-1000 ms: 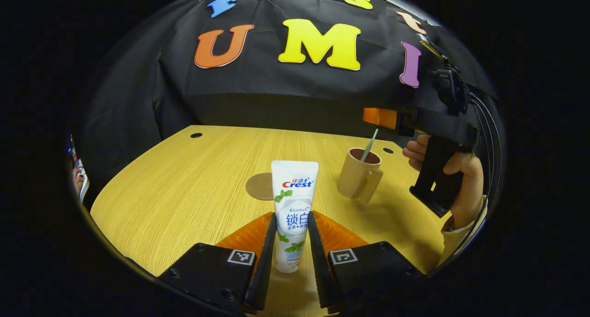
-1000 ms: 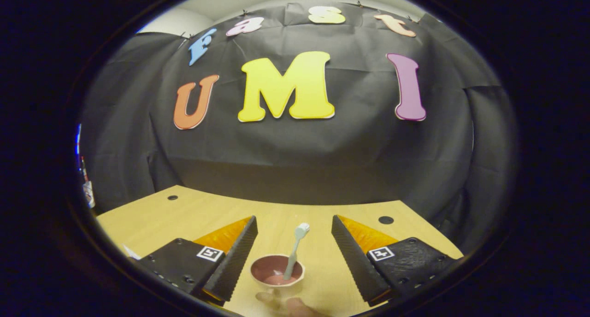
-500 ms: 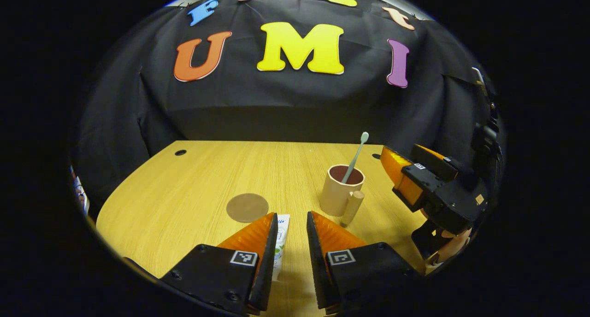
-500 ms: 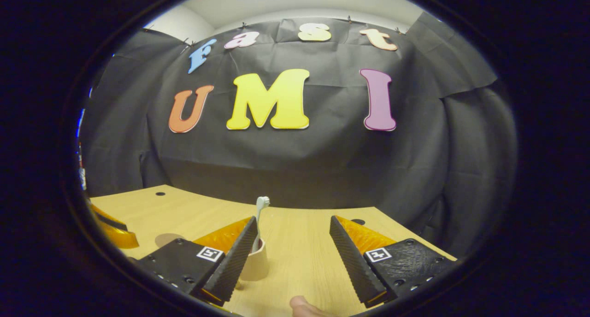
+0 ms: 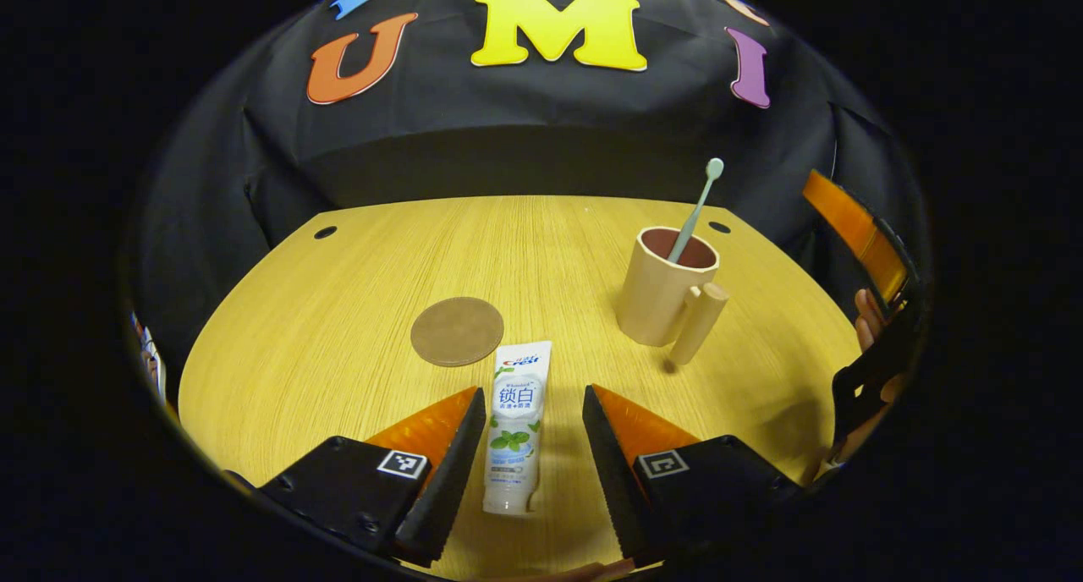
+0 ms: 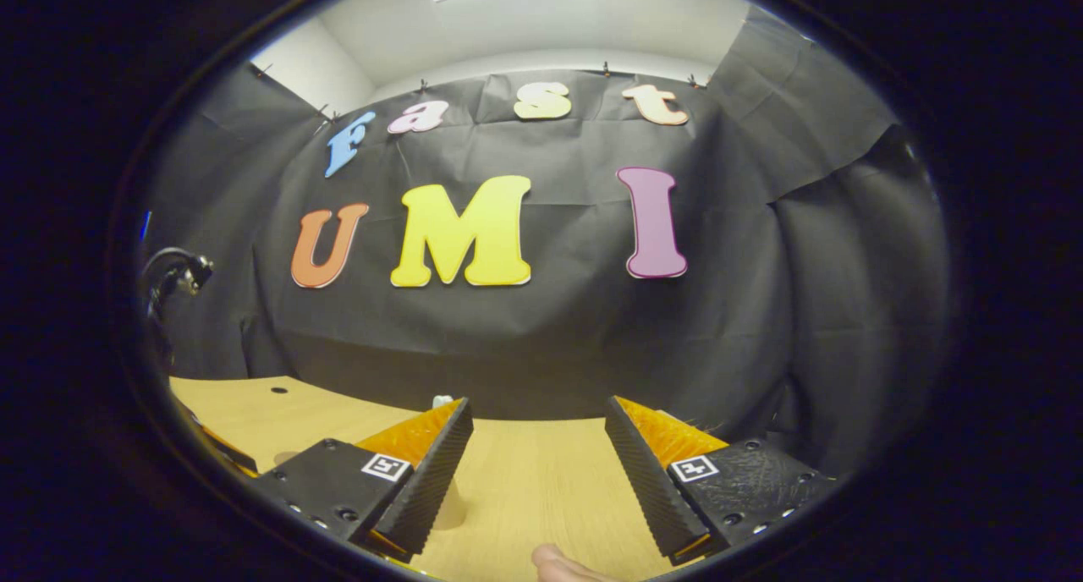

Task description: Put the toothbrush and toothpaste on the desktop into the cup, then pick up the cup and place it on the coaster on the desktop.

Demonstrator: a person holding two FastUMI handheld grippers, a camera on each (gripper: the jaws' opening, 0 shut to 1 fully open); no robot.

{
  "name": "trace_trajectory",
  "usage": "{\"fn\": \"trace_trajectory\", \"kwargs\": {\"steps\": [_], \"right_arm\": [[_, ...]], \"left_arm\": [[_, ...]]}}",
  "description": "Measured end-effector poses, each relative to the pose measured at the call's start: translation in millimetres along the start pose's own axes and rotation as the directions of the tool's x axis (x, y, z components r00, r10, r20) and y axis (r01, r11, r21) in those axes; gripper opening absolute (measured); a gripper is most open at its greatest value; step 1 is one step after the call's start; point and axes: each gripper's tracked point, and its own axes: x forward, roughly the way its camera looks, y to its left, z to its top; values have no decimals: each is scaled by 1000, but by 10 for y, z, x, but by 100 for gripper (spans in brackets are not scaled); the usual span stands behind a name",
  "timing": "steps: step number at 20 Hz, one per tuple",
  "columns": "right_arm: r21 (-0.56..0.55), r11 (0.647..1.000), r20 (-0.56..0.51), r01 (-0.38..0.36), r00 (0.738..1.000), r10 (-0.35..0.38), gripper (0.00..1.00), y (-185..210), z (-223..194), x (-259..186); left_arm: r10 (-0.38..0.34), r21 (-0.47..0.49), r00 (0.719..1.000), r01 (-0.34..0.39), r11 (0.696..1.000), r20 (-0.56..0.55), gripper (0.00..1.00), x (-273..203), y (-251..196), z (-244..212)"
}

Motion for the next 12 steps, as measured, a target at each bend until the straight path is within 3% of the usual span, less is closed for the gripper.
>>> {"fn": "trace_trajectory", "kwargs": {"steps": [6,12], "right_arm": [[48,999,1,6,1000,-6,95,-126,10,-2],[94,996,0,-4,1000,4,96,-121,17,-12]], "left_arm": [[31,48,992,-26,998,-119,75,181,52,-291],[39,61,994,-33,998,-101,75,311,79,-229]]}}
